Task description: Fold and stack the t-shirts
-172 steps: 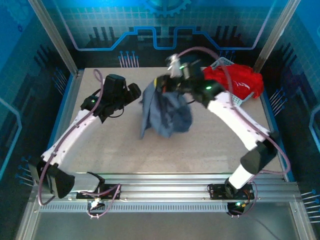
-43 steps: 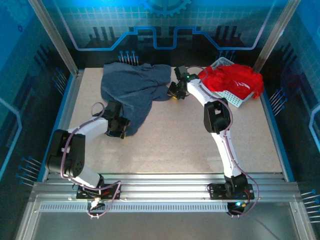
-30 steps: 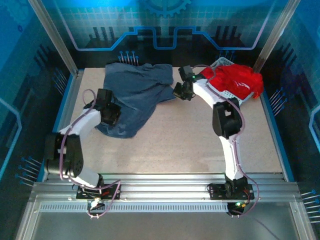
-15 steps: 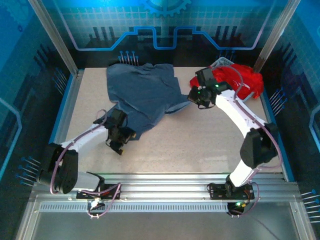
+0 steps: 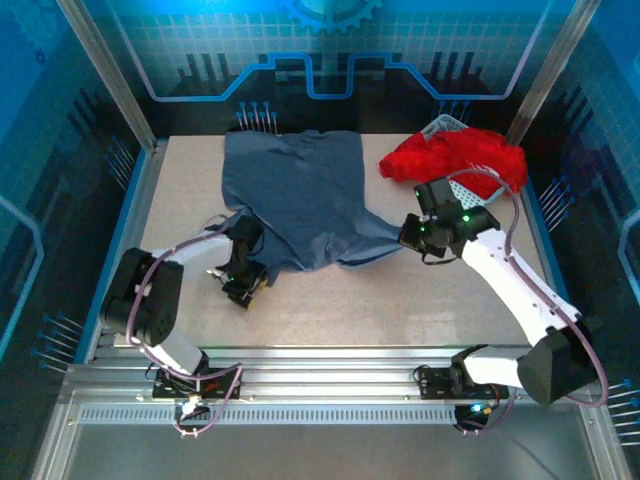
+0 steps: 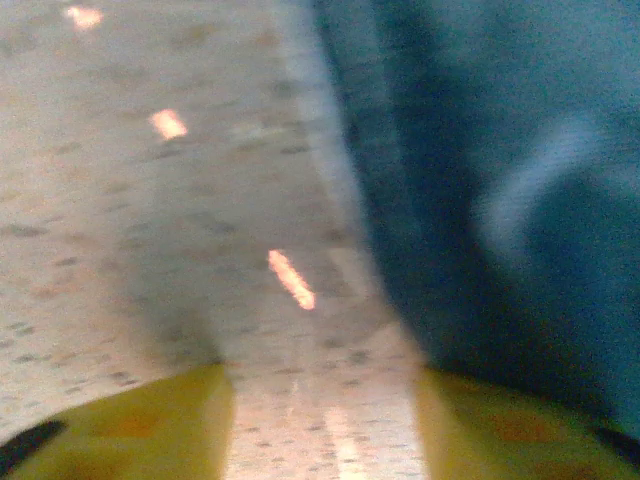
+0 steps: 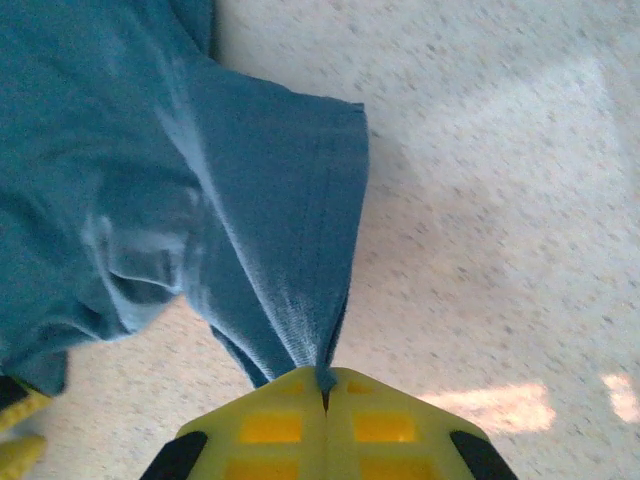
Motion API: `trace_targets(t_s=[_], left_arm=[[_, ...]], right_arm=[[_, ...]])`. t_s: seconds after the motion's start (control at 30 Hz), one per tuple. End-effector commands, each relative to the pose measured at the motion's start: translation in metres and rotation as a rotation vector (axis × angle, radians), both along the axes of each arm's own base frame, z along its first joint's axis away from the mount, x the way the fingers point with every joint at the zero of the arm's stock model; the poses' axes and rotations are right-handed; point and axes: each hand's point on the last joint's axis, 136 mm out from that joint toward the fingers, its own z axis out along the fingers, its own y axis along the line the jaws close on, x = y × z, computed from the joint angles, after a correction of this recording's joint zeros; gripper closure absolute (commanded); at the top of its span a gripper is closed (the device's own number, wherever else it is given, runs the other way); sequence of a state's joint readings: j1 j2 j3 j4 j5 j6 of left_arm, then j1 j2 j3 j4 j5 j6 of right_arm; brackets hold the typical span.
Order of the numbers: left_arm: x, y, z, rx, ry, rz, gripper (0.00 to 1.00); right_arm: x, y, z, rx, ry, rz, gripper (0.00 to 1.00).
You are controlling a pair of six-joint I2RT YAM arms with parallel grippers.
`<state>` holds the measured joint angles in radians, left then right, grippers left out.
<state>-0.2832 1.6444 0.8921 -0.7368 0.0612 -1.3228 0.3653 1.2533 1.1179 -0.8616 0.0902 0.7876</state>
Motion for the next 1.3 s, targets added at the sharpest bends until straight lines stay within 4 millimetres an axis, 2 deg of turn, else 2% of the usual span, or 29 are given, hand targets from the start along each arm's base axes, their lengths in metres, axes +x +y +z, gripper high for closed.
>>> trace_targets(t_s=[0.0,0.03,0.1,0.17,0.27,0.4,0.5,0.53,0.63,0.73,0.8,0.9,0.97,1.0,1.03,1.07,1.13,1.17,1.27], left_arm=[[0.078,0.036,-0.006,0.161,-0.223,-0.024,0.82],[0.081,0.046,-0.003,0.193,-0.222,-0.028,0.91],[0.085,0.064,0.005,0.239,-0.23,-0.03,1.0],[0.09,0.08,0.015,0.258,-0.26,-0.032,1.0],[0.095,0.092,0.026,0.248,-0.305,-0.037,1.0],[0.105,0.11,0.044,0.251,-0.367,-0.045,1.0],[0.127,0.121,0.052,0.218,-0.422,-0.046,1.0],[0.135,0.123,0.054,0.209,-0.435,-0.049,1.0],[0.171,0.144,0.068,0.21,-0.484,-0.022,1.0],[0.205,0.163,0.082,0.183,-0.547,0.045,1.0],[0.225,0.164,0.092,0.163,-0.583,0.053,1.0],[0.24,0.148,0.105,0.121,-0.607,0.018,1.0],[0.234,0.128,0.112,0.095,-0.595,-0.031,1.0],[0.226,0.119,0.112,0.081,-0.578,-0.05,0.9],[0.214,0.107,0.111,0.058,-0.555,-0.069,0.8],[0.2,0.094,0.109,0.034,-0.536,-0.092,0.71],[0.166,0.072,0.103,0.002,-0.485,-0.113,0.54],[0.147,0.059,0.096,-0.032,-0.454,-0.112,0.51],[0.097,0.019,0.068,-0.125,-0.35,-0.099,0.39]], right_arm=[[-0.014,-0.017,-0.008,-0.058,0.027,0.0,1.0],[-0.015,-0.02,-0.007,-0.071,0.024,-0.004,1.0],[-0.018,-0.023,-0.003,-0.072,0.015,-0.005,1.0],[-0.021,-0.019,0.001,-0.046,-0.003,0.018,1.0],[-0.028,-0.01,-0.002,-0.005,0.002,0.065,1.0],[-0.041,0.018,-0.009,0.096,0.028,0.186,1.0],[-0.051,0.053,-0.018,0.179,0.063,0.321,1.0],[-0.054,0.067,-0.02,0.208,0.068,0.374,1.0],[-0.061,0.127,-0.022,0.307,0.094,0.59,1.0],[-0.073,0.197,-0.022,0.388,0.126,0.82,1.0],[-0.078,0.24,-0.019,0.434,0.148,0.934,1.0],[-0.082,0.298,-0.021,0.481,0.165,1.056,1.0],[-0.072,0.32,-0.025,0.466,0.162,1.067,1.0],[-0.066,0.324,-0.027,0.465,0.158,1.055,0.98],[-0.053,0.324,-0.029,0.452,0.143,1.021,0.85],[-0.044,0.321,-0.027,0.449,0.123,0.994,0.75],[-0.023,0.304,-0.015,0.447,0.052,0.918,0.61],[-0.014,0.292,-0.009,0.447,0.009,0.88,0.56],[0.019,0.238,0.006,0.43,-0.092,0.716,0.43]])
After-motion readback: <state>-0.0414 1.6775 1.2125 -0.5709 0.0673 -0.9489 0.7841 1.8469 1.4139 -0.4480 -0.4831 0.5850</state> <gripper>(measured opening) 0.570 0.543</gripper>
